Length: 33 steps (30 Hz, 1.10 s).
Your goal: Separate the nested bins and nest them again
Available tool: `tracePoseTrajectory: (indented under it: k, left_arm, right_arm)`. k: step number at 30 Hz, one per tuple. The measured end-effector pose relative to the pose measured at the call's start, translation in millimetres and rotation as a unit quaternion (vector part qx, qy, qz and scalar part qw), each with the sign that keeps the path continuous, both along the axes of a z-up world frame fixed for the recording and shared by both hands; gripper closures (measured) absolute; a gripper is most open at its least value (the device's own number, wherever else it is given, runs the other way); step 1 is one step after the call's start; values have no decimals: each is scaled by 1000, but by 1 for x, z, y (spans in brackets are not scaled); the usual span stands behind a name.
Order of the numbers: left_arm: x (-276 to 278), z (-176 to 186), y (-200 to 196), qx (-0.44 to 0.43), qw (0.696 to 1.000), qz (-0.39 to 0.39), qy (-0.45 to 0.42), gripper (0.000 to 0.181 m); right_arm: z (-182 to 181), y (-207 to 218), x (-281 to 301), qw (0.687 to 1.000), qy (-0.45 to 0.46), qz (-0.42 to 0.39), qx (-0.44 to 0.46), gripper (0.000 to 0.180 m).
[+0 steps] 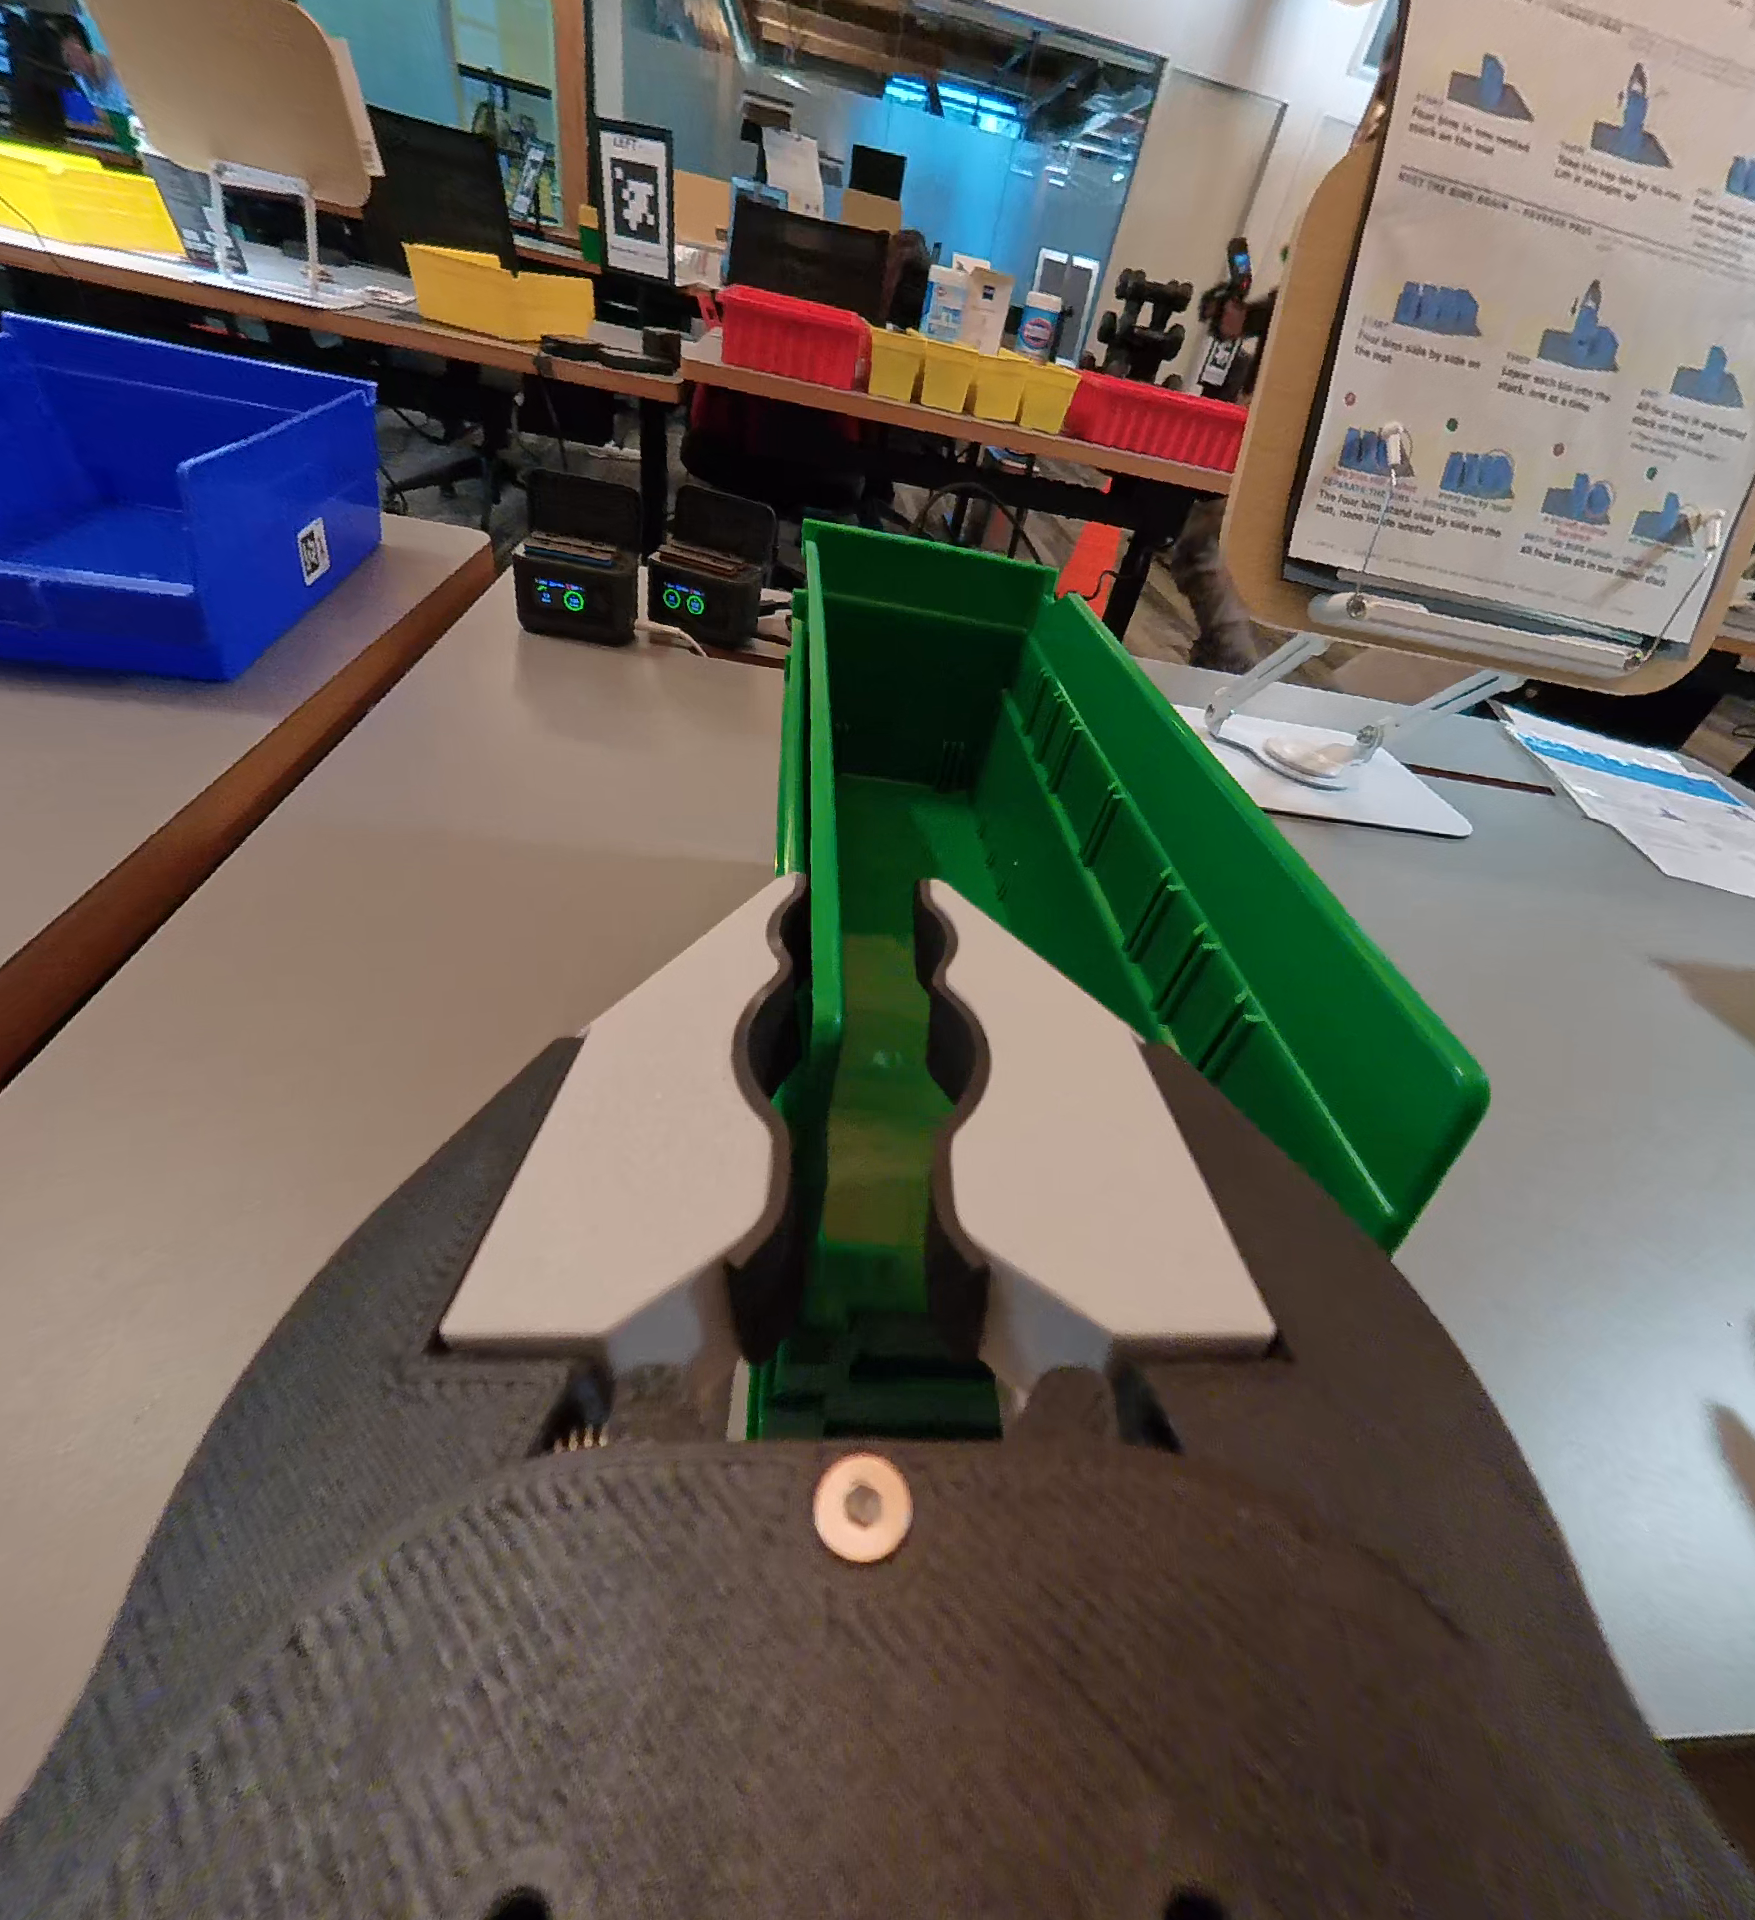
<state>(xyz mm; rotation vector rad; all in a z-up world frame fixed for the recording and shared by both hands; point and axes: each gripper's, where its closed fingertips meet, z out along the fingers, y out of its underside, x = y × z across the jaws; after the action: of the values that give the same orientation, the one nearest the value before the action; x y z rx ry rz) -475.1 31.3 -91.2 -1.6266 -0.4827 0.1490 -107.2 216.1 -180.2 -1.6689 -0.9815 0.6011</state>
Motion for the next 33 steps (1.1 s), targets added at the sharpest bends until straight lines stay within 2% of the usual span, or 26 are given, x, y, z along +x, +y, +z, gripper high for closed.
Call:
tracePoseTrajectory:
  k: [16,24,26,28,33]
  left_arm:
    - [1,-3,1,-4,1000,11,12,160]
    - [1,-1,0,3,1000,19,22,160]
    - [0,-1,-1,5,999,24,22,162]
    - [-8,1,-7,8,998,57,19,180]
    - [-6,3,-8,17,998,63,23,181]
  right_arm:
    - [1,0,3,1000,7,-2,-2,119]
    - [11,-22,2,999,19,33,13,119]
    - [9,-27,-2,999,19,43,10,120]
    - [7,-32,-6,998,28,54,-10,120]
    - [7,-39,-12,995,53,72,-53,119]
